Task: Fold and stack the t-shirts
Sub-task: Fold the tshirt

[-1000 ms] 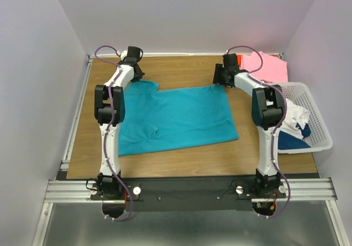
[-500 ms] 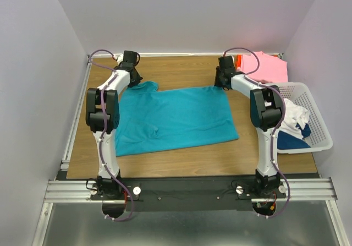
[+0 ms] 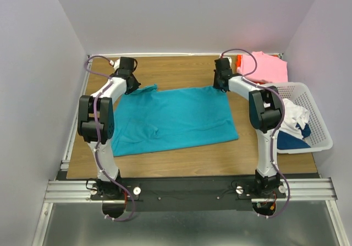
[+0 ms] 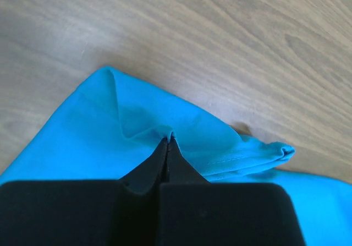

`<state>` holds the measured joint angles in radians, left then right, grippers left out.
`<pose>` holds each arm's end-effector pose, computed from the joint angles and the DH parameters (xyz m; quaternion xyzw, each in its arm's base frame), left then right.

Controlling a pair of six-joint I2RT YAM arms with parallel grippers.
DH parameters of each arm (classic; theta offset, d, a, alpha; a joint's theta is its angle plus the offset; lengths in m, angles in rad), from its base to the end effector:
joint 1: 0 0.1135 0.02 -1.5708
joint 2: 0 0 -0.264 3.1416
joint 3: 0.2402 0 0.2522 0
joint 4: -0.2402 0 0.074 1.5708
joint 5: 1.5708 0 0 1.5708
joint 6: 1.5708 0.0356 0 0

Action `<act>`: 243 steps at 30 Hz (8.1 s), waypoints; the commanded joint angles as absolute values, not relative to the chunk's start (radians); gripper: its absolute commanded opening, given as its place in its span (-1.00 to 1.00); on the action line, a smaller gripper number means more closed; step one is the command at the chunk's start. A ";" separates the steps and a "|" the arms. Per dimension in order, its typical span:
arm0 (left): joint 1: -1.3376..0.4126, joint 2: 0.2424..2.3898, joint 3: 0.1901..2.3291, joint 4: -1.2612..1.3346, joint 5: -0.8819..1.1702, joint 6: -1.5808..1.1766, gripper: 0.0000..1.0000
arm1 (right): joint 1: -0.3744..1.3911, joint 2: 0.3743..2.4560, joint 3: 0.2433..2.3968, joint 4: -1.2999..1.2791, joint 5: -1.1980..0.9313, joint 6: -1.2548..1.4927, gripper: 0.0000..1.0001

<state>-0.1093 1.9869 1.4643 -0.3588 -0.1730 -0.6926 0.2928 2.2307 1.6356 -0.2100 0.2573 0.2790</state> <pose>0.4363 -0.0417 0.2005 -0.2976 0.8897 -0.0565 0.3417 0.4751 0.1338 0.1563 0.0416 0.9202 -0.0097 0.3890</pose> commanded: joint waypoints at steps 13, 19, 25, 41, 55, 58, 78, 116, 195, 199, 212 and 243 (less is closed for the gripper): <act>-0.149 1.516 1.065 -0.281 -0.213 -0.762 -1.00 | 0.344 1.945 1.405 -0.213 0.357 0.311 -0.99; -0.166 1.329 0.861 -0.276 -0.221 -0.801 -1.00 | 0.344 1.868 1.315 -0.204 0.367 0.325 -0.99; -0.176 1.123 0.736 -0.284 -0.227 -0.836 -1.00 | 0.342 1.806 1.247 -0.192 0.350 0.336 -0.99; -0.192 0.844 0.538 -0.365 -0.192 -0.881 -1.00 | 0.344 1.680 1.128 -0.183 0.321 0.348 -0.99; -0.202 0.784 0.489 -0.397 -0.178 -0.942 -1.00 | 0.344 1.605 1.019 -0.184 0.325 0.371 -0.88; -0.206 0.772 0.465 -0.397 -0.164 -0.968 -1.00 | 0.344 1.595 0.996 -0.184 0.324 0.379 -0.79; -0.245 0.734 0.468 -0.307 -0.135 -0.973 0.95 | 0.347 1.491 0.949 -0.176 0.033 0.376 1.00; -0.449 2.289 1.853 -0.290 0.068 -0.634 0.97 | 1.022 1.213 0.681 -0.281 0.073 0.666 1.00; -0.896 1.167 0.374 -0.074 0.025 -0.954 0.15 | 0.468 1.433 0.918 -0.221 0.281 0.604 1.00; -0.905 1.210 0.388 -0.072 0.041 -0.950 -0.54 | 0.469 1.304 0.792 -0.222 0.278 0.624 1.00; -0.911 1.198 0.356 -0.084 0.055 -0.977 -1.00 | 0.506 1.039 0.562 -0.436 -0.032 0.692 1.00; -0.916 1.143 0.313 -0.074 0.045 -1.026 -1.00 | 0.747 0.993 0.362 -0.446 -0.135 0.864 -0.88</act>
<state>-0.9058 1.1496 0.3435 -0.0383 0.0635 -1.0206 0.7406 1.0058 0.3840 -0.4393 -0.1066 0.8703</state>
